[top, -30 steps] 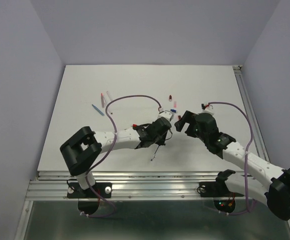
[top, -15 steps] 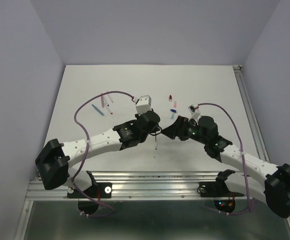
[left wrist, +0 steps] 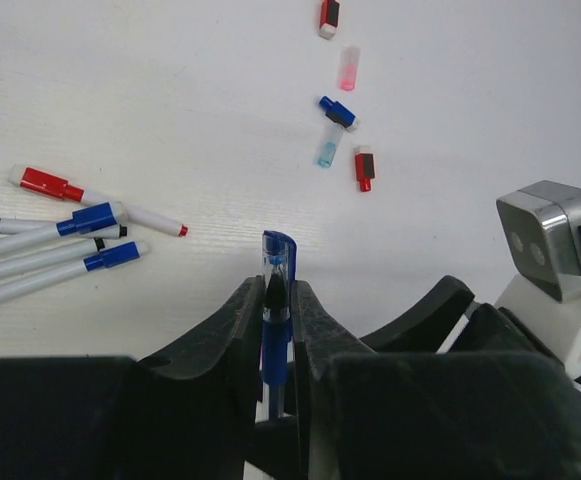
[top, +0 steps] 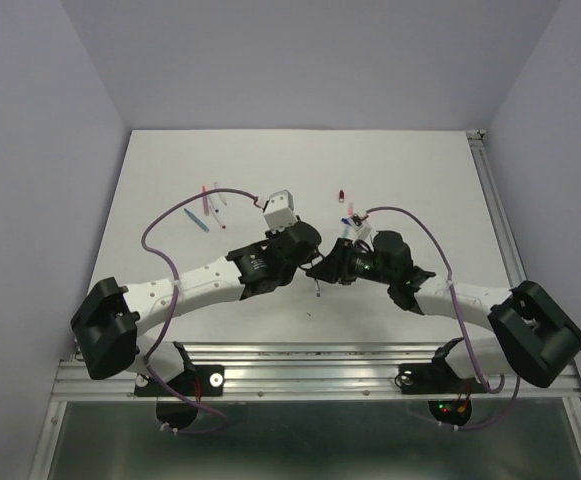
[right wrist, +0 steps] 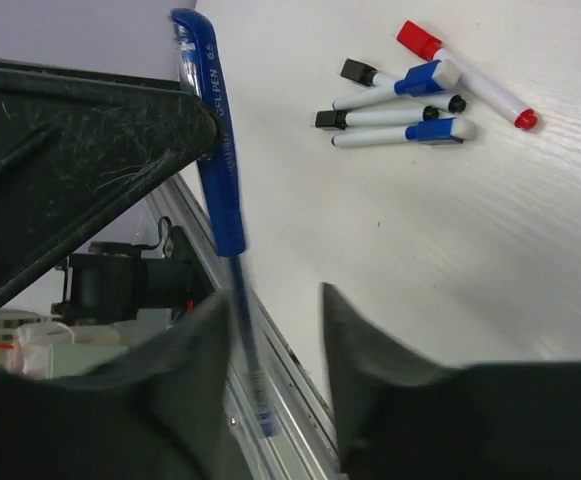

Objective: Open the pen caps

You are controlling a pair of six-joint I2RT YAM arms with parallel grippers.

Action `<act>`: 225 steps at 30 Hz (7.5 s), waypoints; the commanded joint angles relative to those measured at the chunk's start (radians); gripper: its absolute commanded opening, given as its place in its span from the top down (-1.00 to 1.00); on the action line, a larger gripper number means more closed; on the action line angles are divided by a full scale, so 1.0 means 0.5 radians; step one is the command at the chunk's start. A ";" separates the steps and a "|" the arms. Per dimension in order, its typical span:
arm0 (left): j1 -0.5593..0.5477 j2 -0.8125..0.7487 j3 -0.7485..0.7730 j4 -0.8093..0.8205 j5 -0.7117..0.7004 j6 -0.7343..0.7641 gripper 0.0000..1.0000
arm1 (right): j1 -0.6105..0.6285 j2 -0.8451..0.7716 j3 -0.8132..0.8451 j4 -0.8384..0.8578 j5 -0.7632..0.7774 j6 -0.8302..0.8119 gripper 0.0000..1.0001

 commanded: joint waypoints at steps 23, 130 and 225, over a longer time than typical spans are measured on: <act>0.681 0.305 0.172 0.548 0.521 0.370 0.61 | 0.457 -0.565 -0.263 -0.256 0.385 0.192 0.99; 0.613 0.548 0.216 0.612 1.249 0.557 -0.43 | 0.742 -0.829 0.028 -1.257 1.830 0.269 0.99; 0.917 -0.082 -0.414 0.407 1.387 1.253 -0.69 | 0.239 -0.365 0.157 -1.032 1.088 -0.007 -0.93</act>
